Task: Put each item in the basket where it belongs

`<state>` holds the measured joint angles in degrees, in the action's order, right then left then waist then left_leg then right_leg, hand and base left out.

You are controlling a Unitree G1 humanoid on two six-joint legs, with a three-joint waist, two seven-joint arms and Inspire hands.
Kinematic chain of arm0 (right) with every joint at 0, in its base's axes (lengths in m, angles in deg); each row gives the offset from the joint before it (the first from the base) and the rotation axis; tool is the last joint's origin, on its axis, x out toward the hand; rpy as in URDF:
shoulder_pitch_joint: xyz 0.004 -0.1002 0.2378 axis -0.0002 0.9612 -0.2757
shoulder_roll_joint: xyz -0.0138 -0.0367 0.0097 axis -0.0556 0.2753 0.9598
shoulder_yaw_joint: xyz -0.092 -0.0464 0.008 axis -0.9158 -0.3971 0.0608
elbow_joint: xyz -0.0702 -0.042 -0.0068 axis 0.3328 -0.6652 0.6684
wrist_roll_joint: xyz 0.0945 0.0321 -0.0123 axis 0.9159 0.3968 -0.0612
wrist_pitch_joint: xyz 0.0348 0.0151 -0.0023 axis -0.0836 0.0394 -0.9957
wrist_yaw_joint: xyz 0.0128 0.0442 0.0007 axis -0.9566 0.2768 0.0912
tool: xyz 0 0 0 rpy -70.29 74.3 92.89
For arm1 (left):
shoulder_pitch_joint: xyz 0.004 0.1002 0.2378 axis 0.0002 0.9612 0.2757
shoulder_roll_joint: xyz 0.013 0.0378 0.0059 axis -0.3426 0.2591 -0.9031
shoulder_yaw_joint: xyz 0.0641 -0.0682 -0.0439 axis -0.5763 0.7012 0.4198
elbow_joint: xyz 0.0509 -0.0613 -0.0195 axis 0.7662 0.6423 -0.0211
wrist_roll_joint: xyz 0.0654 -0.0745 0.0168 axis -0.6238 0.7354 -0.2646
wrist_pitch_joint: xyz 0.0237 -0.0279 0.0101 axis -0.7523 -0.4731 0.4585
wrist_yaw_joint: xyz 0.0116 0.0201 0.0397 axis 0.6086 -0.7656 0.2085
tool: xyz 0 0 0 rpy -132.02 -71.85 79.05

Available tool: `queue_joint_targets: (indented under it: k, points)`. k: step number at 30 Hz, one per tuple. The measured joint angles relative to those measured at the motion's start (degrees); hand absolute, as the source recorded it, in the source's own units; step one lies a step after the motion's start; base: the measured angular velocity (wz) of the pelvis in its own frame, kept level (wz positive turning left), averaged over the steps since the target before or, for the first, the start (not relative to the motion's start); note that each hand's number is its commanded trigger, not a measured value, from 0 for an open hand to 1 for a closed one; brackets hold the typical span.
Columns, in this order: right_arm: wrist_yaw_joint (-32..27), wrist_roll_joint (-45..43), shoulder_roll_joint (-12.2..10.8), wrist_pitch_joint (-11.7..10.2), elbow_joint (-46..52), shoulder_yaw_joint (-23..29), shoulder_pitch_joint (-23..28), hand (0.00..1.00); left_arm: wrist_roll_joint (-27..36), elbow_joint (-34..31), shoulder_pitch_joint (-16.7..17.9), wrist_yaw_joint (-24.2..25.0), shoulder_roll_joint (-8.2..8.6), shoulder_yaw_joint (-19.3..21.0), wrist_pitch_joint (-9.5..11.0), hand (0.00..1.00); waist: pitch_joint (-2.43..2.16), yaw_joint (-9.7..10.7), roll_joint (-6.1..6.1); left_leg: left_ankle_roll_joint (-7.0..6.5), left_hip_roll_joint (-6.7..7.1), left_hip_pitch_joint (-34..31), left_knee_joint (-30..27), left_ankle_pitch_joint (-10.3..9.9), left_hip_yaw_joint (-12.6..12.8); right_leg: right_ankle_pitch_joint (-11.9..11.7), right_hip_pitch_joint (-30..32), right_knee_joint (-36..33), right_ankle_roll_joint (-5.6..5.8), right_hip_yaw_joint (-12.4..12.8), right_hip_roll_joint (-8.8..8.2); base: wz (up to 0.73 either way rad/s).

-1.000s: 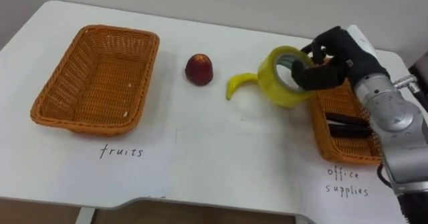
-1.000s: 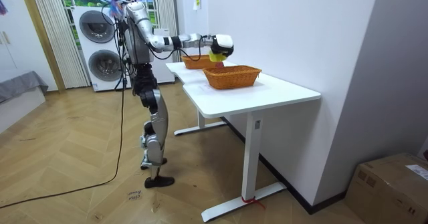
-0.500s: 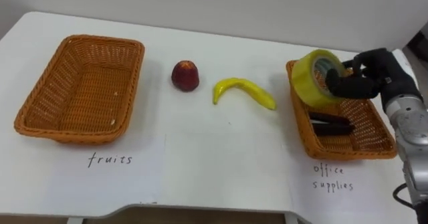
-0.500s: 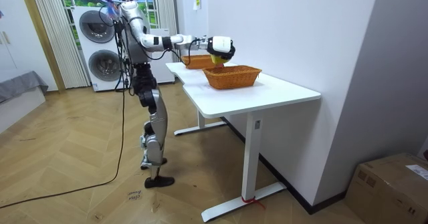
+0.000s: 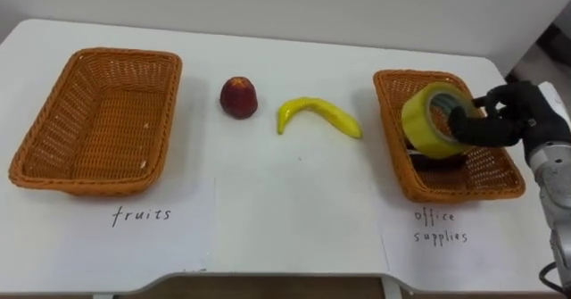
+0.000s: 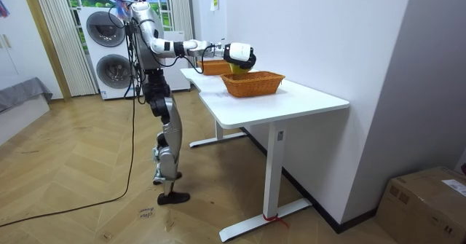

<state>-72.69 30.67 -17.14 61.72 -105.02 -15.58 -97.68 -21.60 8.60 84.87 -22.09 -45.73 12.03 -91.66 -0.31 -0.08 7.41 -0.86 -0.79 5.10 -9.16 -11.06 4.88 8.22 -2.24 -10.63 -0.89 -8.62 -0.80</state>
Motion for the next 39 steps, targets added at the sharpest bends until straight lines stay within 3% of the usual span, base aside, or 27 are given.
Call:
queue_joint_targets:
  k: [7,19,20,21,23,39]
  points:
    - [1.1,-4.7,0.0,0.0,0.0,0.0,0.3,1.0,0.0,0.0,0.6,0.8,0.05,0.7,-0.1,0.0,0.18,0.0,-0.42,0.0,-0.37,0.1,0.2,0.0,0.0,0.0,0.0,-0.1,0.0,-0.4,0.01,0.0]
    - [2.9,-5.0,0.0,0.2,-0.1,0.0,3.3,1.0,0.1,0.1,0.9,1.9,0.05,0.7,-0.5,0.0,0.25,-0.1,-0.69,-0.01,0.09,0.5,0.4,0.0,0.1,0.0,-0.7,0.1,0.07,-0.8,-0.06,0.01]
    - [2.9,-5.0,0.0,0.2,-0.1,0.0,3.3,0.91,0.1,0.1,0.9,1.9,0.04,0.7,-0.5,0.0,0.24,-0.1,-0.67,-0.01,0.09,0.5,0.4,0.0,0.1,0.0,-0.7,0.1,0.07,-0.8,-0.05,0.0]
    - [2.9,-5.0,0.0,0.2,-0.1,0.0,3.3,0.74,0.1,0.1,0.9,1.9,0.04,0.7,-0.5,0.0,0.24,-0.1,-0.66,-0.01,0.08,0.5,0.4,0.0,0.1,0.0,-0.7,0.1,0.07,-0.8,-0.05,0.0]
    - [2.9,-5.0,0.0,0.2,-0.1,0.0,3.3,0.0,0.1,0.1,0.9,2.1,0.04,0.7,-0.5,0.0,0.24,-0.1,-0.66,-0.01,0.08,0.5,0.4,0.0,0.1,0.0,-0.7,0.2,0.07,-0.8,-0.05,0.0]
    - [2.9,-4.9,0.0,0.1,-0.1,0.3,3.3,0.0,0.1,0.1,0.9,2.3,0.0,1.1,-0.5,0.0,0.05,-0.1,-0.41,-0.01,0.08,0.6,0.4,0.0,0.1,0.0,-0.8,0.1,0.07,-0.9,-0.06,0.0]
